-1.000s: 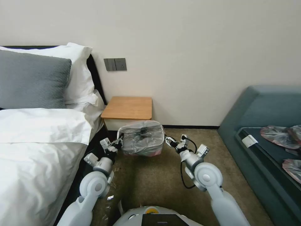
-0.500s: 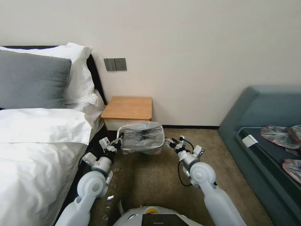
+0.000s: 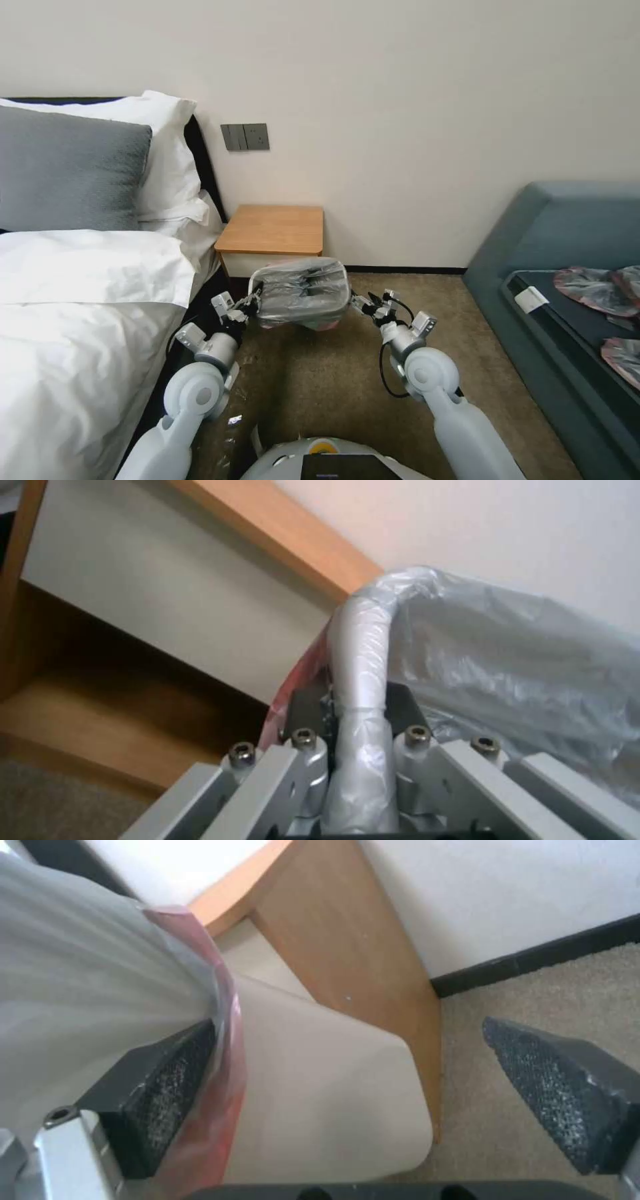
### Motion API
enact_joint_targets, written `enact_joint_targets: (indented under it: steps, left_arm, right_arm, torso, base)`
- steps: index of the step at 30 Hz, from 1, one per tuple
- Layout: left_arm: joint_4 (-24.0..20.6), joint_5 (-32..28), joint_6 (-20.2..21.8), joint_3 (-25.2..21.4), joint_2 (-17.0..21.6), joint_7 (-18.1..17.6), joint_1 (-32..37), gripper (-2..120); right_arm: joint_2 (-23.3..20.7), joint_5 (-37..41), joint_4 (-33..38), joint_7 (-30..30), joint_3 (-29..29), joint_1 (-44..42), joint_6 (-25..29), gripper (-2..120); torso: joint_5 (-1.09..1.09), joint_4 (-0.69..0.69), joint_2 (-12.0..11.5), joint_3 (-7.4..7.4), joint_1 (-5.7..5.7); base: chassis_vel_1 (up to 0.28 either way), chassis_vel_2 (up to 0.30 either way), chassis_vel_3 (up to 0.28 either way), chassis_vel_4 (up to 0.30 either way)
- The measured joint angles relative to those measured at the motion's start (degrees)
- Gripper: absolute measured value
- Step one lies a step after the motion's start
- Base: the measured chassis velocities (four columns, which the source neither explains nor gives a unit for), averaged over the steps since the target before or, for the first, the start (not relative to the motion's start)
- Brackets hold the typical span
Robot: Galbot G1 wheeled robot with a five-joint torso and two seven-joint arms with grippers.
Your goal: Pick up the garbage bag from the table and place it over the trash can.
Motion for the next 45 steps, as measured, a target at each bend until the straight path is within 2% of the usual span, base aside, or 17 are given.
enact_joint_targets:
  steps: [9,16,21,24,25,26,30,32,34,35,38,39,41,43,44,45]
  left_arm:
    - [1.2,2.8,-0.3,-1.2,-0.3,-1.0,0.2,5]
    - [0.3,8.1,-0.9,-1.5,-1.0,-1.4,1.6,5]
    - [0.0,11.1,-0.9,-0.5,-0.7,-1.2,1.6,5]
    - [-0.2,12.7,-0.5,0.8,0.0,-1.1,1.1,5]
    - [-0.2,12.7,-0.5,0.8,0.0,-1.1,1.1,5]
    - [-0.2,13.5,-0.4,1.5,0.4,-0.9,0.8,5]
    - [0.0,15.6,0.1,2.9,1.2,-0.4,0.0,5]
    - [0.5,17.4,0.4,4.1,1.9,0.1,-0.9,5]
    - [0.7,18.3,0.5,4.5,2.1,0.4,-1.0,5]
    - [0.7,20.0,0.5,4.7,2.3,1.1,-0.7,5]
    - [0.7,20.8,0.5,4.7,2.3,1.6,-0.5,5]
    - [0.5,22.8,0.5,4.7,2.3,2.5,-0.2,5]
    - [0.5,23.4,0.5,4.7,2.3,2.8,-0.2,5]
    - [0.5,24.1,0.5,4.6,2.3,3.2,-0.2,5]
    - [0.5,25.2,0.5,4.5,2.3,4.0,-0.2,5]
    - [0.5,25.2,0.5,4.5,2.3,4.0,-0.2,5]
  right_arm:
    - [-1.1,3.4,5.0,1.4,0.0,-2.2,0.1,100]
    - [-4.2,5.2,13.4,2.5,0.6,-2.9,0.2,100]
    - [-9.8,6.5,17.5,-0.8,0.6,0.4,0.2,100]
    - [-15.4,4.0,17.8,-5.9,-1.2,3.7,-0.2,100]
    - [-15.4,4.0,17.8,-5.9,-1.2,3.7,-0.2,100]
    - [-17.5,2.6,17.6,-7.8,-2.2,5.0,-0.3,100]
    - [-21.1,0.6,16.4,-11.6,-4.5,8.4,-1.2,98]
    - [-23.3,-1.0,15.7,-12.6,-6.6,10.5,-1.4,89]
    - [-24.1,-1.6,15.4,-12.9,-7.6,11.5,-1.5,86]
    - [-25.6,-2.6,14.5,-13.3,-10.6,14.1,-1.6,80]
    - [-26.3,-3.3,14.0,-13.5,-12.3,15.6,-1.6,76]
    - [-27.8,-5.6,12.5,-14.6,-17.0,19.7,-1.8,64]
    - [-28.1,-6.3,12.0,-14.9,-18.4,21.0,-2.0,62]
    - [-28.3,-6.9,11.6,-15.2,-19.9,22.2,-2.4,54]
    - [-28.7,-7.9,10.6,-15.7,-23.0,25.1,-2.9,45]
    - [-28.7,-7.9,10.6,-15.7,-23.0,25.1,-2.9,45]
  torso:
    - [0.00,-0.01,0.0,0.00,0.00]
    - [0.01,0.01,0.0,0.00,0.00]
    - [0.00,-0.01,0.0,0.00,0.00]
    - [0.00,0.02,0.0,0.00,0.00]
    - [0.00,0.02,0.0,0.00,0.00]
    - [0.00,-0.04,0.0,0.00,0.00]
    - [0.02,0.02,0.0,0.00,0.00]
    - [0.01,-0.02,0.0,0.00,0.00]
    - [0.00,-0.04,0.0,0.00,0.00]
    - [0.01,-0.02,0.0,0.00,0.00]
    - [0.01,0.01,0.0,0.00,0.00]
    - [0.00,0.02,0.0,0.00,0.00]
    - [0.00,0.01,0.0,0.00,0.00]
    - [0.01,0.00,0.0,0.00,0.00]
    - [0.01,-0.01,0.0,0.00,0.00]
    - [0.01,-0.01,0.0,0.00,0.00]
  base:
    - [0.000,0.000,0.000,0.000]
    - [0.000,0.000,0.000,0.000]
    - [0.000,0.000,0.000,0.000]
    - [0.000,0.000,0.000,0.000]
    - [0.000,0.000,0.000,0.000]
    - [0.000,0.000,0.000,0.000]
    - [0.000,0.000,0.000,0.000]
    - [0.000,0.000,0.000,0.000]
    - [0.000,0.000,0.000,0.000]
    - [0.000,0.000,0.000,0.000]
    - [0.000,0.000,0.000,0.000]
    - [0.000,0.000,0.000,0.000]
    - [0.000,0.000,0.000,0.000]
    - [0.000,0.000,0.000,0.000]
    - [0.000,0.000,0.000,0.000]
    - [0.000,0.000,0.000,0.000]
